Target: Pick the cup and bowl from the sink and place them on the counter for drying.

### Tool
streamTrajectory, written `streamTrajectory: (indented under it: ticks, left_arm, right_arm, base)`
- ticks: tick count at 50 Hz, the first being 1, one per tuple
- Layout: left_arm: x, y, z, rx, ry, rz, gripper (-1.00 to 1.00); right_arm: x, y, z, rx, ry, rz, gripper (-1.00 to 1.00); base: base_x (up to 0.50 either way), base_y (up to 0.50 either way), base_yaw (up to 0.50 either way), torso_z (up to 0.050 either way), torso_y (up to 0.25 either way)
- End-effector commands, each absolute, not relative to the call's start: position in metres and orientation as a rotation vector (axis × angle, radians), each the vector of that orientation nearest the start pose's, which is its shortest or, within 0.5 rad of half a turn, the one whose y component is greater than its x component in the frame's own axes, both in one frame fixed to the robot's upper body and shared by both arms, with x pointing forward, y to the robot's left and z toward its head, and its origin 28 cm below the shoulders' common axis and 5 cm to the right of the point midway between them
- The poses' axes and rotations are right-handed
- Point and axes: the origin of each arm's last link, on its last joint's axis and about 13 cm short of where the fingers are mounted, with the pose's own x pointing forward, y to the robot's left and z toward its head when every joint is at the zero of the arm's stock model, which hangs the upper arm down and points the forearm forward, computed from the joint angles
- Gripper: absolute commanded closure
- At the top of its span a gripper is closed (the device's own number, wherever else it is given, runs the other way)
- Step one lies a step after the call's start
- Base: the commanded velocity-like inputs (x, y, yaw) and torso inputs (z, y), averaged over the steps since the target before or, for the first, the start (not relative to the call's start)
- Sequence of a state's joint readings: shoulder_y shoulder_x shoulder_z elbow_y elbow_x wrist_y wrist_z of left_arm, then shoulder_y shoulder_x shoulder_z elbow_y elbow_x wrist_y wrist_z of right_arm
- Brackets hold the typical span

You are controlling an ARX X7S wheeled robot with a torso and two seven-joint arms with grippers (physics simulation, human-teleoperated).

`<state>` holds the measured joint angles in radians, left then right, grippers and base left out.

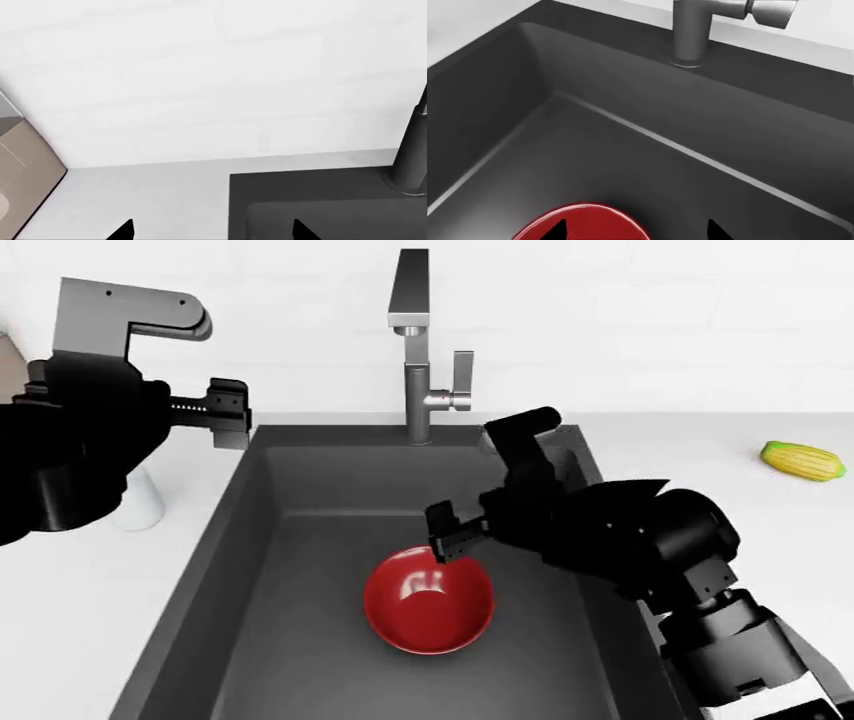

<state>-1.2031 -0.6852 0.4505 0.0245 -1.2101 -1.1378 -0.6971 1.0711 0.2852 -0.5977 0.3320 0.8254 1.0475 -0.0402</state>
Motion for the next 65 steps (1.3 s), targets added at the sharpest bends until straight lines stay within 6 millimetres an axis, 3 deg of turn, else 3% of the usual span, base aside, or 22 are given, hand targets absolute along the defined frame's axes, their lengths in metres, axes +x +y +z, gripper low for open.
streamTrajectory:
  ticks: [1, 22, 65]
  left_arm:
    - [0.301, 0.277, 0.278, 0.151, 0.252, 0.099, -1.00]
    - [0.302, 0.279, 0.278, 0.137, 0.249, 0.101, -1.00]
    - [0.302, 0.277, 0.270, 0.137, 0.277, 0.076, -1.00]
  right_arm:
    - [0.360, -0.084, 0.156, -0.048, 0.608, 0.529, -1.00]
    - [0.359, -0.084, 0.128, -0.044, 0.694, 0.553, -1.00]
    - [0.357, -0.087, 0.099, -0.033, 0.765, 0.536, -1.00]
  base:
    - [0.00, 0.00, 0.00, 0.000, 0.000]
    - [0.00, 0.00, 0.00, 0.000, 0.000]
    - [0.00, 0.00, 0.00, 0.000, 0.000]
